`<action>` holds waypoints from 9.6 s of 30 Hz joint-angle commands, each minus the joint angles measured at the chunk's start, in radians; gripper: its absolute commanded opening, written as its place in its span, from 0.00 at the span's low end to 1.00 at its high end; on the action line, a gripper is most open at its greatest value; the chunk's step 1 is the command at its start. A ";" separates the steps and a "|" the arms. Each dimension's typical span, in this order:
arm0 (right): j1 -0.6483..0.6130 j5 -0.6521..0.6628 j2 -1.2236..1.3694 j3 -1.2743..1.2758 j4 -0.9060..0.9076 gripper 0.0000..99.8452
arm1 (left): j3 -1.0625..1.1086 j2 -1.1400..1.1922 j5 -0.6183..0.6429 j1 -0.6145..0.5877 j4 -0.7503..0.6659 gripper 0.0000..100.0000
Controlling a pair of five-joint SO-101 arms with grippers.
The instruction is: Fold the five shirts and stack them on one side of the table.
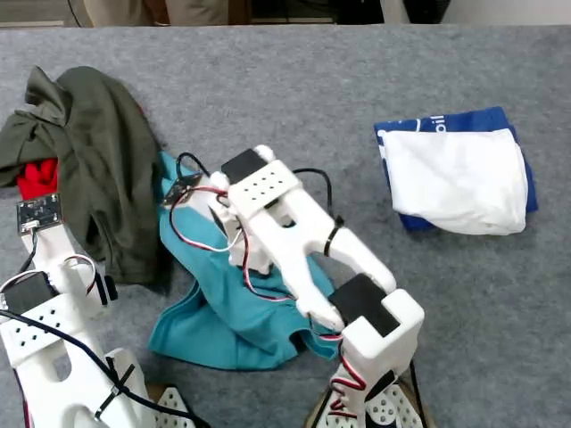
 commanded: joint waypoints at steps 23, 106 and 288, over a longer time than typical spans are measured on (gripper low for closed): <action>0.516 -0.143 -0.140 -1.412 0.009 0.00 | -0.580 -0.005 0.080 1.068 0.417 0.17; 0.762 -0.133 -0.242 -1.319 0.144 0.00 | -1.875 0.101 0.419 0.864 0.315 0.02; 0.707 0.215 -0.223 -0.317 -0.315 0.00 | -0.512 0.717 0.201 1.073 -0.319 0.21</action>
